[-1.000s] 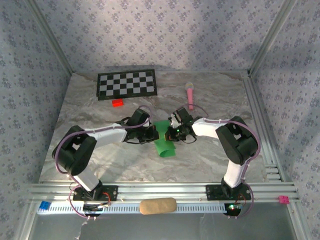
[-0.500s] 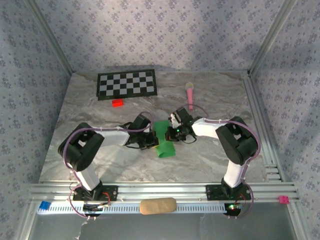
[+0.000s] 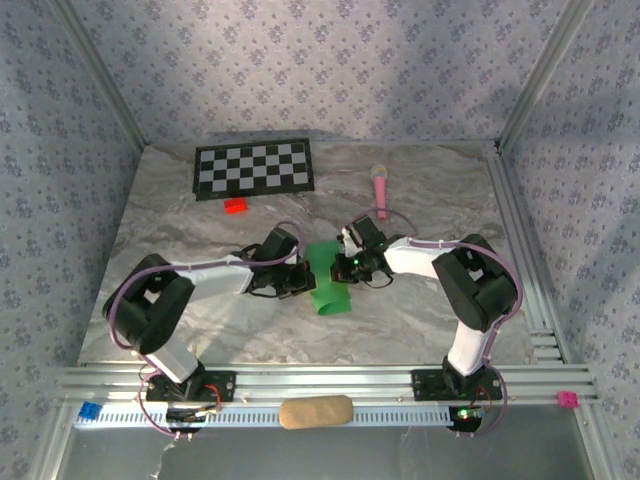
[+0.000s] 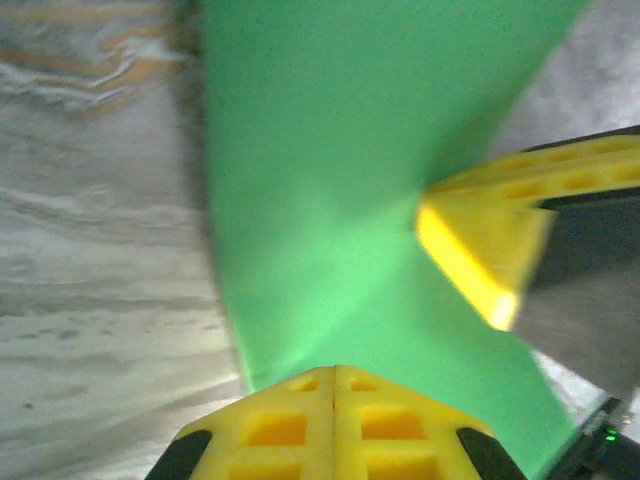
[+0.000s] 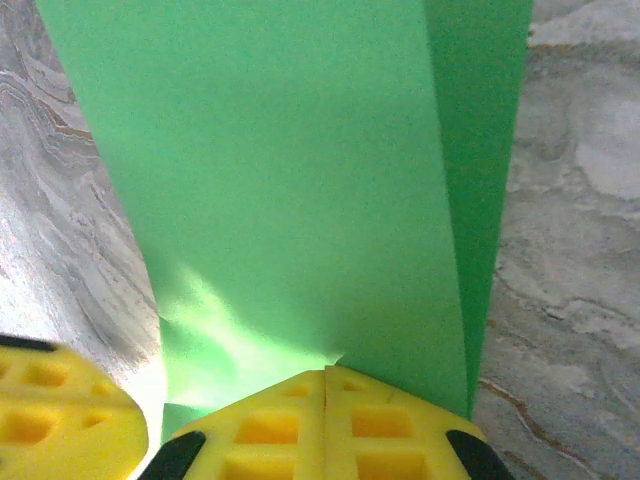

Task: Fold a paper plane with a square sheet of paper (pick it up from the middle)
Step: First fold the square sheet of paper in half at the center of the table.

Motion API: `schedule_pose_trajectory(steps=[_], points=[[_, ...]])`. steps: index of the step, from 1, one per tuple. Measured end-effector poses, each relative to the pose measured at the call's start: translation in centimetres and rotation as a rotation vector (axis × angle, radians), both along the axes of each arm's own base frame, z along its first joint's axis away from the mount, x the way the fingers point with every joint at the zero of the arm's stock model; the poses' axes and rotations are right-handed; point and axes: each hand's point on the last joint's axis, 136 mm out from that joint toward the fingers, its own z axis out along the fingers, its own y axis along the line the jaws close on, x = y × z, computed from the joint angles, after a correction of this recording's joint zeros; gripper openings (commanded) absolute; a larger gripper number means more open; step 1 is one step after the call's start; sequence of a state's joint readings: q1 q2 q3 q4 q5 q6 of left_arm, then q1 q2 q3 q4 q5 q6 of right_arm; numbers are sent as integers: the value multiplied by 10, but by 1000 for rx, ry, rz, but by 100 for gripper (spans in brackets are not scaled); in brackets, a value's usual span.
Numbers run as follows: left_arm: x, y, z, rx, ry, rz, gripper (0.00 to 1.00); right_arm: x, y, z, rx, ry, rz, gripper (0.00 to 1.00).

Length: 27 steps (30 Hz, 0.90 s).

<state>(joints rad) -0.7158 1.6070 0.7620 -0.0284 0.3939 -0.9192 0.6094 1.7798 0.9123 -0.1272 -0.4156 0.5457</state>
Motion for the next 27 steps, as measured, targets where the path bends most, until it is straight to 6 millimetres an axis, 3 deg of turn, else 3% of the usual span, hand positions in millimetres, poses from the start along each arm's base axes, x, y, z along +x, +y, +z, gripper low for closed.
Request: schedule_pose_trajectory(steps=[4,9,15,27], points=[[4,-13,15,-80,-11,6,4,0,0,0,0,2,-2,0],[-5,-19,2,-83,25,-17,5,0,-1,0,-2,2,-8,0],[-29,-7,-27,-31,81,-37,5,0,-2,0,-6,1,-14,0],[-39,5,-26,-28,-2,-70,6,-4,-2,0,-9,1,-12,0]])
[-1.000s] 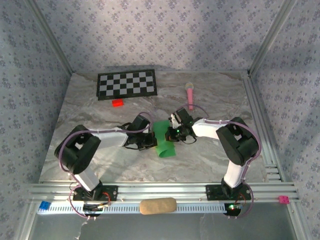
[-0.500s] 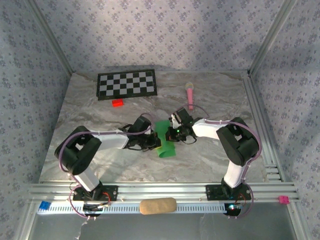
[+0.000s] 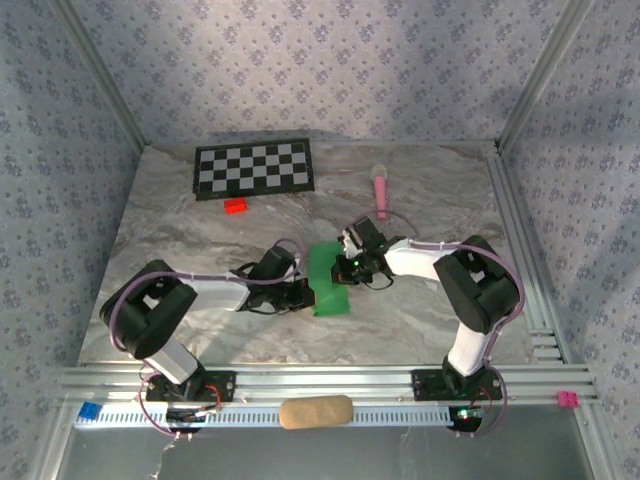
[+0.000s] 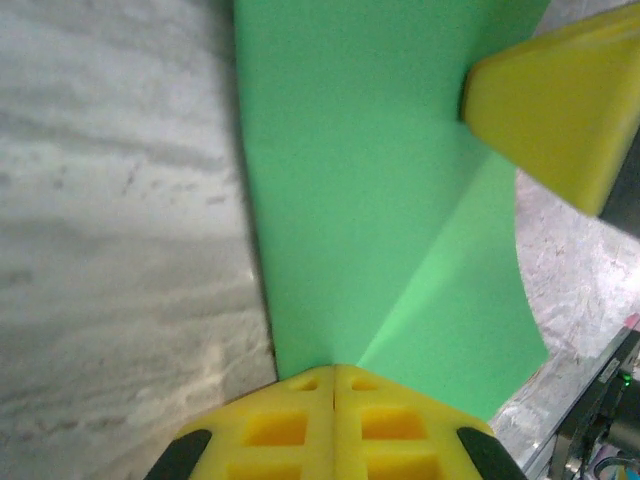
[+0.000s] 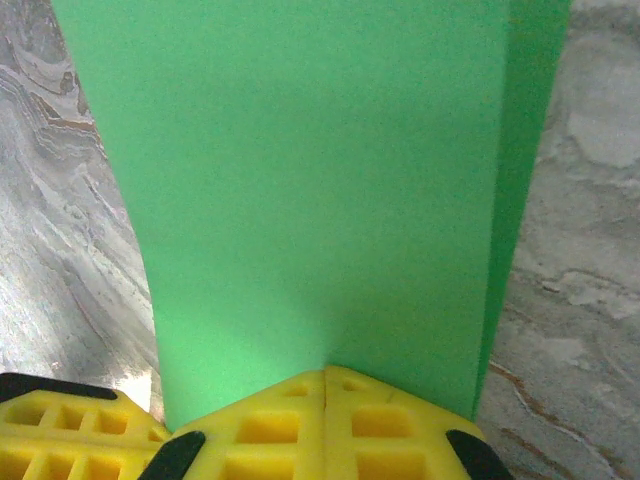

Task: Fold a paper plane with a square sheet of paper (pick it up from the middle)
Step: First fold the square sheet of paper in half at the center of the table.

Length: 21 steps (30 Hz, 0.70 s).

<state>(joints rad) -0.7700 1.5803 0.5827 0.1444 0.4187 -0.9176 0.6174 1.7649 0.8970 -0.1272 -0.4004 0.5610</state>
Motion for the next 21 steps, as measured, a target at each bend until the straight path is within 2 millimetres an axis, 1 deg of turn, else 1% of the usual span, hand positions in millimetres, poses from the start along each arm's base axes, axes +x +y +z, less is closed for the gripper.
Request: schedule_pose_trajectory(steps=[6,10,12,16,19,21], points=[[-13,2,3,22,7,-38,7,0,0,0,0,0,0,0],[-17,4,9,26,1,-46,9,0,0,0,0,-1,0,0],[-14,5,17,25,-19,-36,12,0,0,0,0,0,0,0],[1,-6,37,-18,-72,-25,12,0,0,0,0,0,0,0],[9,-16,43,-47,-83,-27,12,0,0,0,0,0,1,0],[10,-21,41,-60,-73,-28,12,0,0,0,0,0,1,0]])
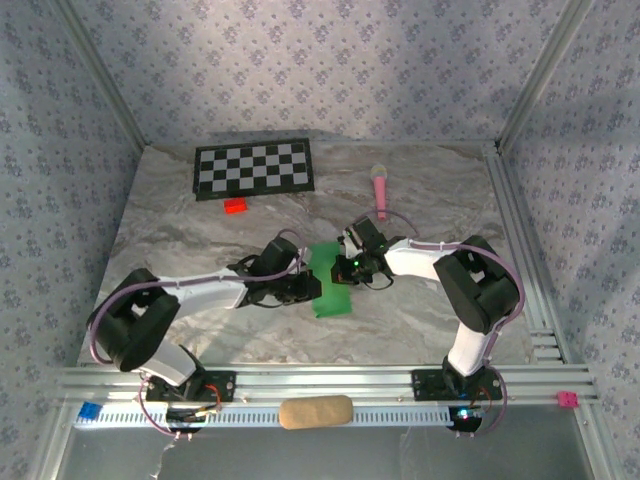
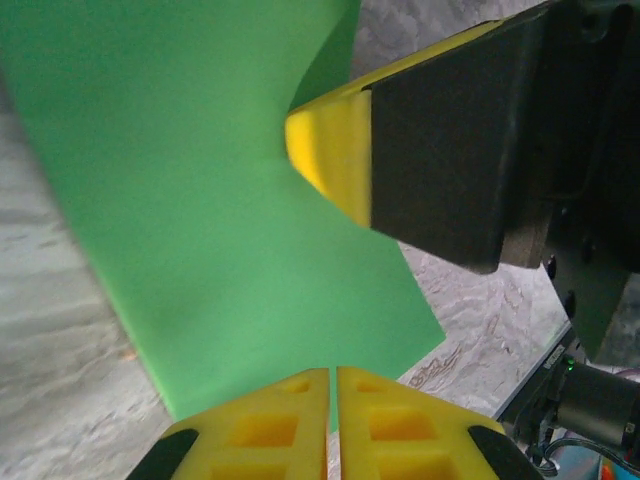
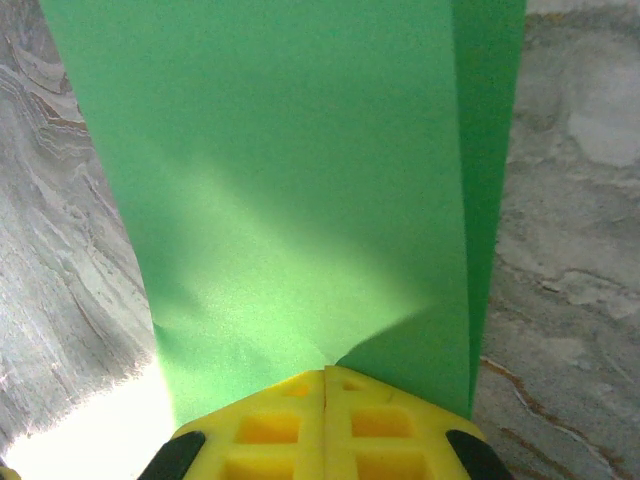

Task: Fold a paper plane with a square sheet of paper (pick it up from the middle)
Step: First fold the square sheet of paper in half at the center of the table.

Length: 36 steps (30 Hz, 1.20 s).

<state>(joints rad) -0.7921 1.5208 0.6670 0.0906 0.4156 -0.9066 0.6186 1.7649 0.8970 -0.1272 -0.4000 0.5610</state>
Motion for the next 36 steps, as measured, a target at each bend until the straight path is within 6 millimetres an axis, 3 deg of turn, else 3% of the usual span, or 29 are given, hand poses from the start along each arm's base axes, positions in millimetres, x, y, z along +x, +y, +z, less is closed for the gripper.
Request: schedule_pose_trajectory(steps=[10,36], points=[[-20,11,-41,48,93,-10,10,0,0,0,-6,-6,-1,0],[-54,13,-40,209,-21,-168,10,0,0,0,-7,-7,-2,0]])
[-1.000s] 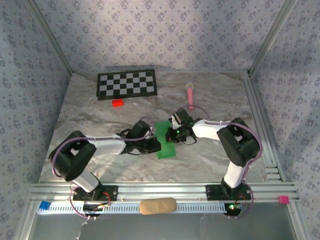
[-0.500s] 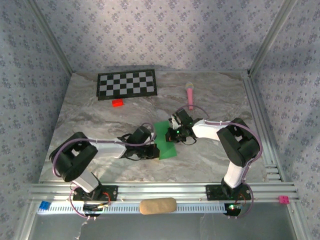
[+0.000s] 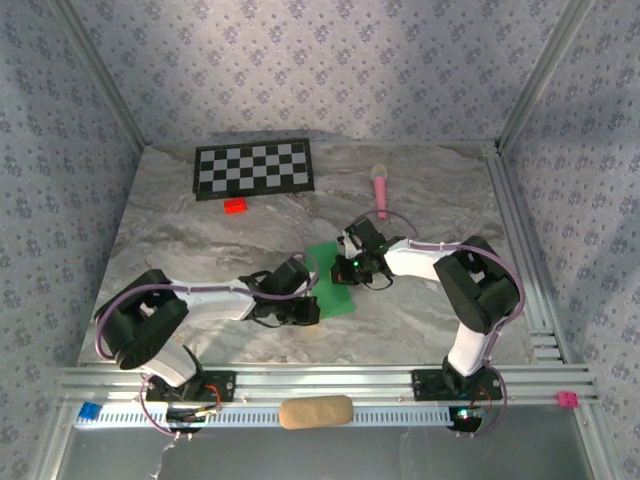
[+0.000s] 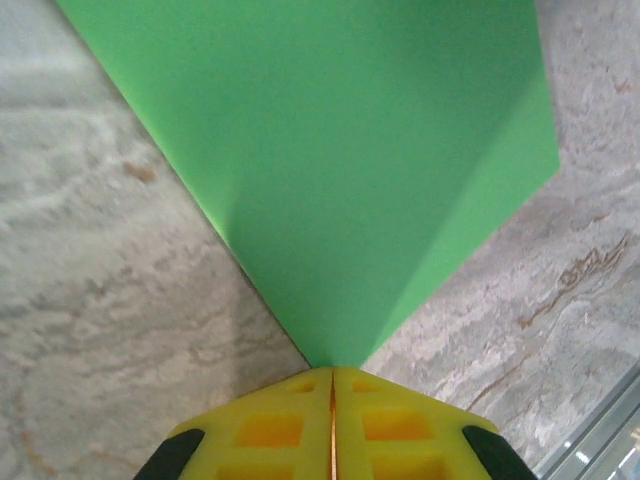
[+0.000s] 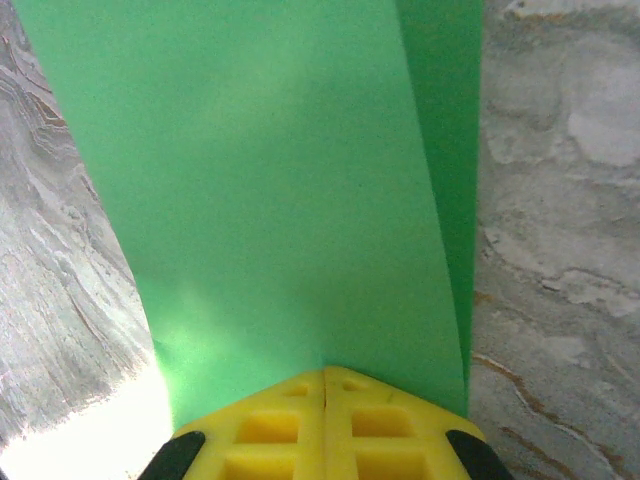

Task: Fold a paper plane with a square sheet of paper (pick it up from the middle)
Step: First fold the square sheet of paper in half at the center of the table.

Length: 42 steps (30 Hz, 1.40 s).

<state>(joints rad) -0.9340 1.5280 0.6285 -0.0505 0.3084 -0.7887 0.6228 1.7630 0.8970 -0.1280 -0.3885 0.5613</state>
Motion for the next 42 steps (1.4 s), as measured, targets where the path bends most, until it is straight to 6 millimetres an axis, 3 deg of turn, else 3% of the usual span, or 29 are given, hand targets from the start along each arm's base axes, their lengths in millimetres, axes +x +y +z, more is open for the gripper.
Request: schedule_pose_trajectory(steps=[6,10,17,27,36,39,42], points=[[0,2,19,-13,-44,1,12,0,0,0,0,0,0,0],[16,-4,33,-73,-68,52,13,0,0,0,0,0,0,0],[34,-14,28,-101,-50,93,12,0,0,0,0,0,0,0],[10,-13,-1,-45,14,41,10,0,-1,0,-2,0,-1,0],[-8,-7,2,-62,2,29,12,-1,0,0,-3,-2,1,0],[-9,-5,18,-83,-18,24,12,-1,0,0,-3,-3,3,0],[7,-7,44,-156,-65,32,12,-1,0,0,-4,-7,9,0]])
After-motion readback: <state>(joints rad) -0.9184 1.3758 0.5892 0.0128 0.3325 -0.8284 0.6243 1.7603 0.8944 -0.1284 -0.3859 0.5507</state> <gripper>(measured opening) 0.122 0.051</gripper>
